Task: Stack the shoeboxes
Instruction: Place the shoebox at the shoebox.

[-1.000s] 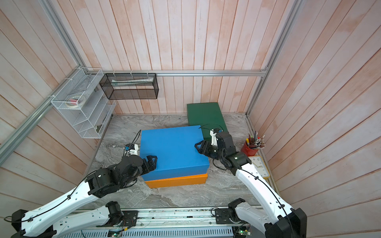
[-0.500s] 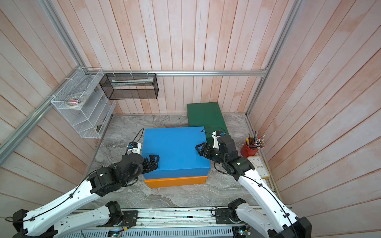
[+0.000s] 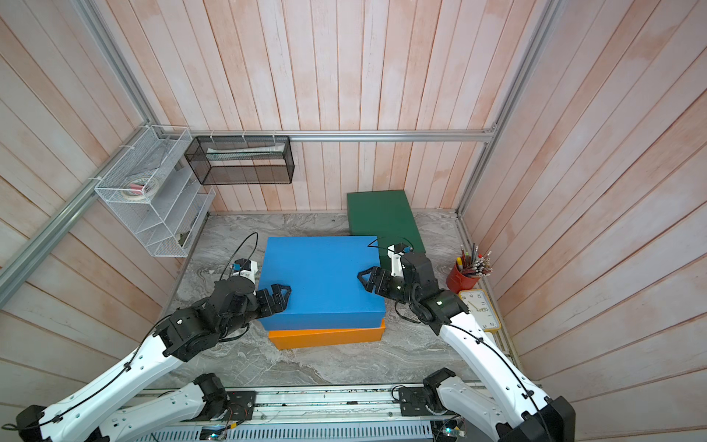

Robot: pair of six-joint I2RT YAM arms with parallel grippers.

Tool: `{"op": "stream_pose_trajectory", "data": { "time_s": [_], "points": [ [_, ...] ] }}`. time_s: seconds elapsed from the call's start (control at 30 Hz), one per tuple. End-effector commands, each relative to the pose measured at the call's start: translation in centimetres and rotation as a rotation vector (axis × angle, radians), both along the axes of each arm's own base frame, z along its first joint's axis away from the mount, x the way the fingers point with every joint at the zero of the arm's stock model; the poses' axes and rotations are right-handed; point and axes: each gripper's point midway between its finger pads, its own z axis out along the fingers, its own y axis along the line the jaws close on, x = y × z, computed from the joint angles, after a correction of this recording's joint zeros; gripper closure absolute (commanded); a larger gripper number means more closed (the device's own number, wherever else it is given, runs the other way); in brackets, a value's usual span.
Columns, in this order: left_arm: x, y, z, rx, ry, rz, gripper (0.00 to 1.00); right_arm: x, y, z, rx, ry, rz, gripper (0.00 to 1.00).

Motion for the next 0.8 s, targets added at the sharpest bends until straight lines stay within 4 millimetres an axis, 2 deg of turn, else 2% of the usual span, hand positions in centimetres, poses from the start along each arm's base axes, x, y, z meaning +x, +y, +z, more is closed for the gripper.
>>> {"op": "stream_pose_trajectory", "data": {
  "time_s": [0.0, 0.13, 0.23, 0.47, 0.63, 0.77],
  "points": [
    [-1.4, -3.4, -0.7, -0.03, 0.012, -0.209, 0.0, -4.3, 1.5, -5.3, -0.061, 0.217, 0.178, 0.18],
    [-2.0, -4.0, -1.6, -0.054, 0.038, -0.24, 0.0, -4.6, 0.3, -7.8, -0.147, 0.278, 0.167, 0.21],
    [-2.4, -4.0, -1.1, -0.086, 0.028, -0.255, 0.0, -4.9, -0.2, -9.0, -0.182, 0.324, 0.171, 0.22],
    [-2.7, -2.5, 1.1, -0.103, -0.045, -0.229, 0.0, -5.4, -0.8, -10.4, -0.245, 0.343, 0.219, 0.23],
    [-2.0, -1.2, 1.6, -0.065, -0.06, -0.188, 0.0, -5.6, -2.4, -11.5, -0.267, 0.369, 0.203, 0.23],
    [-1.4, -0.2, 1.6, -0.041, -0.063, -0.156, 0.0, -5.1, -2.8, -11.3, -0.259, 0.372, 0.184, 0.23]
  ]
}}
